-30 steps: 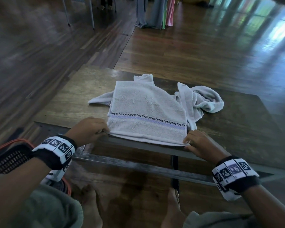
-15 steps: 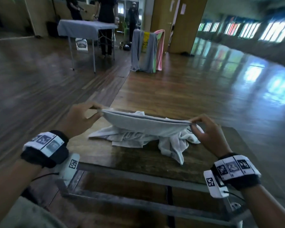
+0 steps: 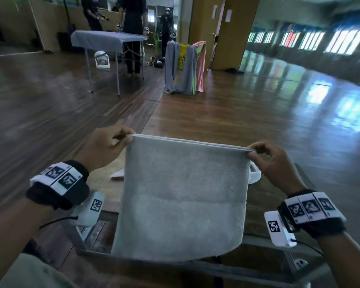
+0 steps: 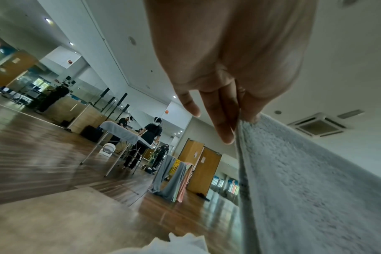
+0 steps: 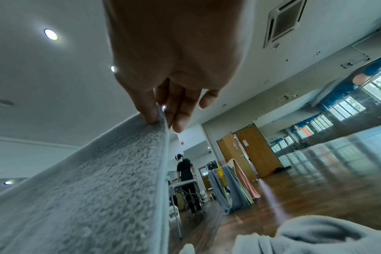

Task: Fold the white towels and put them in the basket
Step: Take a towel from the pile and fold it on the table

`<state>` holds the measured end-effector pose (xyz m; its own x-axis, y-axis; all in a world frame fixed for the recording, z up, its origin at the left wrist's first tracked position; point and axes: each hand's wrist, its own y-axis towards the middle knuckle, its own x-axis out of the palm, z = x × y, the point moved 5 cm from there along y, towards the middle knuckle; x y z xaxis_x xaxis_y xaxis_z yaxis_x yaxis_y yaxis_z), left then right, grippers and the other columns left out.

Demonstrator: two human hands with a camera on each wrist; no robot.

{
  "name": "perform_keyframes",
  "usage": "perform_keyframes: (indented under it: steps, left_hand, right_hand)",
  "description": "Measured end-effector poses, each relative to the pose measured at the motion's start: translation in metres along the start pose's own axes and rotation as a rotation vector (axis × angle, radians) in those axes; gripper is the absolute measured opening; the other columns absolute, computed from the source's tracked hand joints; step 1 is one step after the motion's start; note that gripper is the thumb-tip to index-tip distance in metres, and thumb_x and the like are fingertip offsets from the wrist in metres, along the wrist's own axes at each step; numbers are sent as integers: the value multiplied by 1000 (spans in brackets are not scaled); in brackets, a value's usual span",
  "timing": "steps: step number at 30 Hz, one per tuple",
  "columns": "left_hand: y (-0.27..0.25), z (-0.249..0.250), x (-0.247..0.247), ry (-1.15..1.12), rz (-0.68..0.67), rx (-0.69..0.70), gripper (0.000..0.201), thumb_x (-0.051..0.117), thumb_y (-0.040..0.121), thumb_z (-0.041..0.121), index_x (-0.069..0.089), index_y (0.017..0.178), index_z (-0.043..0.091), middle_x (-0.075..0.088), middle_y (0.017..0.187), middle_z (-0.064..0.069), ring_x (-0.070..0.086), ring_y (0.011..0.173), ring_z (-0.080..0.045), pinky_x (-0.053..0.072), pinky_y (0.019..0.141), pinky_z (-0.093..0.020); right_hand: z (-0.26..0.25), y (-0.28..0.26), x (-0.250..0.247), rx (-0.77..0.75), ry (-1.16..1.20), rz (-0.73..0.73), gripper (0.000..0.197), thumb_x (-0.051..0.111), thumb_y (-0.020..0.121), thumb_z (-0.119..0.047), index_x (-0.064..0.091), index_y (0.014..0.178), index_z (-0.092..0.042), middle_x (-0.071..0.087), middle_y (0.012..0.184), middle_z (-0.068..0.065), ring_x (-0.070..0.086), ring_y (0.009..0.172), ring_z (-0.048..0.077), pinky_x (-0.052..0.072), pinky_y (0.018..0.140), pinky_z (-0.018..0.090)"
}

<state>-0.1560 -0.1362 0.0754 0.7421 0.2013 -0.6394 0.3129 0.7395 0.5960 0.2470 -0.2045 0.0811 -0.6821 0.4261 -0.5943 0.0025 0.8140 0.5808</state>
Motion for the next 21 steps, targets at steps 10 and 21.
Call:
perform_keyframes:
  steps: [10, 21]
  left_hand:
    - [-19, -32, 41, 141, 57, 7, 35, 46, 86, 36, 67, 97, 11, 72, 90, -6, 67, 81, -21, 50, 73, -30]
    - [-126, -70, 121, 346, -608, -5, 25, 46, 70, 44, 63, 76, 27, 65, 77, 11, 61, 70, -13, 42, 73, -28]
  right_hand:
    - [44, -12, 45, -25, -117, 44, 14, 68, 79, -10, 63, 85, -21, 63, 83, -15, 64, 84, 15, 49, 84, 44]
    - [77, -122, 116, -199, -460, -563, 26, 76, 66, -15, 59, 77, -32, 62, 80, -17, 60, 80, 9, 29, 76, 28]
